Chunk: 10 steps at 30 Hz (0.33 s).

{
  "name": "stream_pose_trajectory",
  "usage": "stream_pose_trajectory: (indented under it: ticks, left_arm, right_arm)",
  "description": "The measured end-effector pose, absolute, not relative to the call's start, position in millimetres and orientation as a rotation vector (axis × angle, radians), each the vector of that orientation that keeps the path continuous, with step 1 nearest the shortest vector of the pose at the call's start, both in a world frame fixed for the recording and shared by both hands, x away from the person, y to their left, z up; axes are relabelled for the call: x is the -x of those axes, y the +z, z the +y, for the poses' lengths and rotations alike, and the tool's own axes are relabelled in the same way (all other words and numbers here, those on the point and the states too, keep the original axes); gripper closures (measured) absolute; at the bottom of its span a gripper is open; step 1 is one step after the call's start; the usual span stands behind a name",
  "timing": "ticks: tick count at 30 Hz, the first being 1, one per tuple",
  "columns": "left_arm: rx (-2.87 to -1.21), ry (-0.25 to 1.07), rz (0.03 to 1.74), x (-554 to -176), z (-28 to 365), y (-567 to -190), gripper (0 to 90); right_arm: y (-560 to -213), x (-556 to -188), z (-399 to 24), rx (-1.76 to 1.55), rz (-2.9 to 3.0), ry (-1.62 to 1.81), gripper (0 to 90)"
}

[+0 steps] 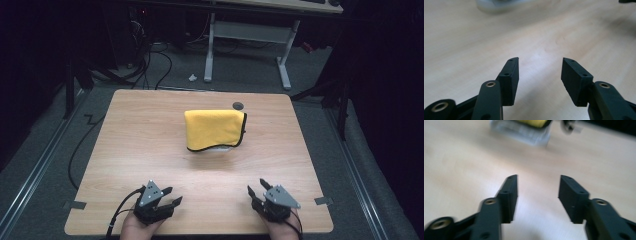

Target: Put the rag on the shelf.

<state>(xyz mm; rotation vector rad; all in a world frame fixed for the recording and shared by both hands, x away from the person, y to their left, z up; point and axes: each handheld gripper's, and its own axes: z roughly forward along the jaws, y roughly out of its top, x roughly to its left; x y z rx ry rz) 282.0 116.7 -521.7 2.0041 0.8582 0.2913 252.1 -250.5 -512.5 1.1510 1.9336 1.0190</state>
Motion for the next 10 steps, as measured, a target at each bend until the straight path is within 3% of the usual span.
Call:
stream_pose_trajectory:
  ticks: [10]
  left_arm:
    - [-2.053,0.311,0.810,-283.5,105.7,-525.8,47.2]
  right_arm:
    - [-518.3,-258.7,-257.5,-1.200,1.972,0.984,50.4]
